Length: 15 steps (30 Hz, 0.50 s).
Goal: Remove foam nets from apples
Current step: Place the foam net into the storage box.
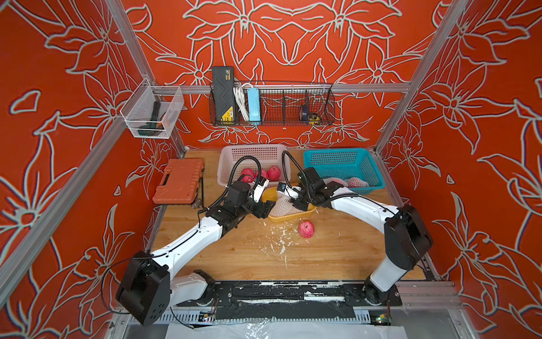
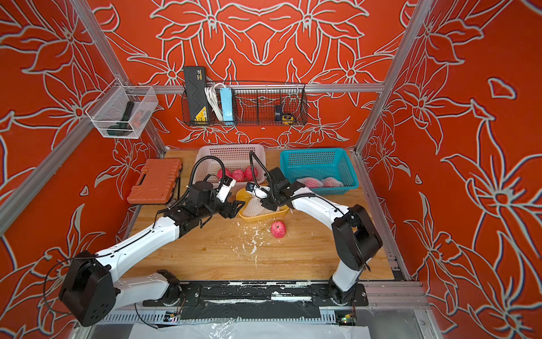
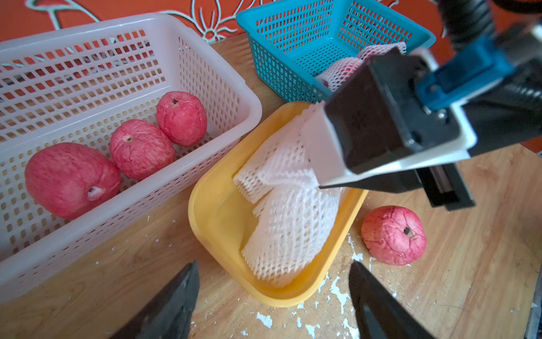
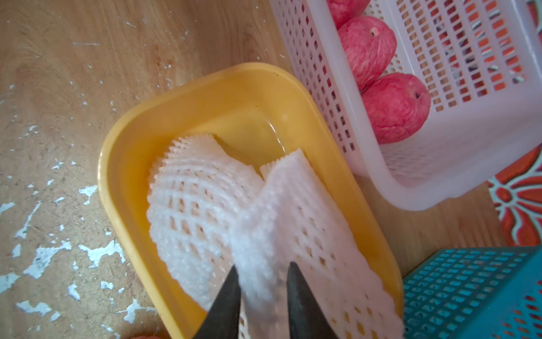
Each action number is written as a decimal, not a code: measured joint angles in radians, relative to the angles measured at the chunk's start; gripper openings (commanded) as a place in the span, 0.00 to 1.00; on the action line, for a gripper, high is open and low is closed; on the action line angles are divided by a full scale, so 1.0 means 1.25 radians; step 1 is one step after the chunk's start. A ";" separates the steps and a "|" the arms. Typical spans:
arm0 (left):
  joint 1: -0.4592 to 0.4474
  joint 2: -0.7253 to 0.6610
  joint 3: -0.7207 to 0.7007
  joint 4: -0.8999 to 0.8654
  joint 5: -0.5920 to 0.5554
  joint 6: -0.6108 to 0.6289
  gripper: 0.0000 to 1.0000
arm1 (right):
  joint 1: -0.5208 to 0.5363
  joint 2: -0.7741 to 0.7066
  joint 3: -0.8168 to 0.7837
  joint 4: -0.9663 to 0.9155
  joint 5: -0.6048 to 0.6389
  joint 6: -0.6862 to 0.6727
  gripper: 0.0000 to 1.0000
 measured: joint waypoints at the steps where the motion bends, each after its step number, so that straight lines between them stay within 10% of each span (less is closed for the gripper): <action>1: 0.000 0.000 0.000 0.000 0.001 0.000 0.80 | 0.002 0.003 0.009 -0.005 0.001 0.005 0.50; 15: 0.000 0.001 0.000 -0.016 0.026 0.008 0.82 | 0.015 -0.044 0.015 -0.056 0.075 0.032 0.81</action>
